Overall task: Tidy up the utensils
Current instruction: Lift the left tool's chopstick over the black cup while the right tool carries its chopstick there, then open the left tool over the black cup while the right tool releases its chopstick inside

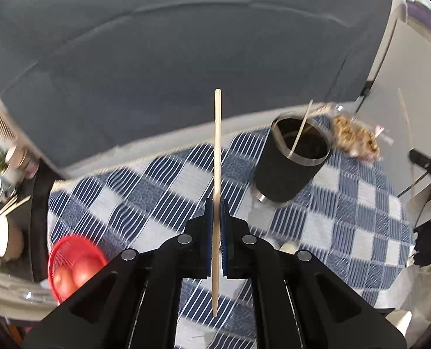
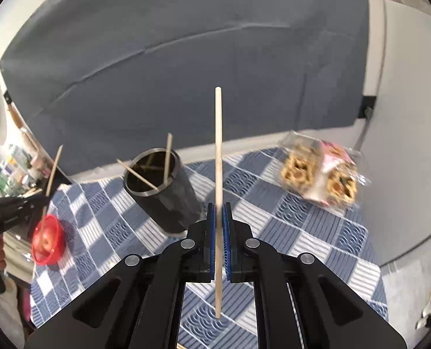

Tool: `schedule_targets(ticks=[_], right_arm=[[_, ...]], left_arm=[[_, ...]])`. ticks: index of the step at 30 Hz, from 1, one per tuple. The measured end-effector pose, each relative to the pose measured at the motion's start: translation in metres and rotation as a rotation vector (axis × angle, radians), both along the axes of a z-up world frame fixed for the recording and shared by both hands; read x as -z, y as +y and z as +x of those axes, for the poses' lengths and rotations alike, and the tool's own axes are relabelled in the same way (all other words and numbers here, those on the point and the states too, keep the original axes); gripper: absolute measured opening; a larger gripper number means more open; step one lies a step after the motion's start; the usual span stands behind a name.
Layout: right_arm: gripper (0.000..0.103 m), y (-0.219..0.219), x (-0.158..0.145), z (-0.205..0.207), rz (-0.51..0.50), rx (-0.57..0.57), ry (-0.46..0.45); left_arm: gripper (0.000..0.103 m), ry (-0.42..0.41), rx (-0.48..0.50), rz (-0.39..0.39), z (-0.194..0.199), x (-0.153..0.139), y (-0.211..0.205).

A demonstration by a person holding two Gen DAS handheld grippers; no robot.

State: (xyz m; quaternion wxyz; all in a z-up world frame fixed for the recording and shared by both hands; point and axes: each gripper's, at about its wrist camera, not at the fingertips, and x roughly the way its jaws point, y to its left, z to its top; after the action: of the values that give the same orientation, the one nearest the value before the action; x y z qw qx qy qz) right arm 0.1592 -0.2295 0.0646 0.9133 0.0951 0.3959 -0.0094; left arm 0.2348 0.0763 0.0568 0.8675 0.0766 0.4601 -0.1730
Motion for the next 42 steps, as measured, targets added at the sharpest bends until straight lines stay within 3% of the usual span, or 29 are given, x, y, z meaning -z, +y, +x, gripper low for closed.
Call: schedule_targets(ticks=[7,13,17,23,29,37,42], right_arm=[[0.005,0.005,-0.009,0.043,0.046,-0.061,-0.075],[0.005,0.007,-0.021,0.076,0.049,-0.109,-0.140],[0.005,0.008,-0.020,0.102,0.082,-0.138,-0.170],[0.005,0.011,-0.001,0.130,0.155,-0.182,-0.202],[0.005,0.012,0.026,0.149,0.230,-0.214,-0.213],[0.005,0.018,0.054,0.156,0.298,-0.227,-0.230],[0.005,0.028,0.071,0.148,0.267,-0.235,-0.194]], left_arm=[[0.005,-0.048,0.061,-0.079,0.032,-0.020,-0.040],[0.005,-0.028,0.084,-0.092,0.068,-0.016,-0.072],[0.005,-0.057,0.124,-0.146,0.083,-0.015,-0.090],[0.005,-0.055,0.192,-0.264,0.101,0.002,-0.109],[0.005,-0.083,0.246,-0.283,0.106,0.024,-0.127],[0.005,-0.072,0.216,-0.327,0.110,0.051,-0.131],[0.005,-0.069,0.232,-0.300,0.093,0.063,-0.129]])
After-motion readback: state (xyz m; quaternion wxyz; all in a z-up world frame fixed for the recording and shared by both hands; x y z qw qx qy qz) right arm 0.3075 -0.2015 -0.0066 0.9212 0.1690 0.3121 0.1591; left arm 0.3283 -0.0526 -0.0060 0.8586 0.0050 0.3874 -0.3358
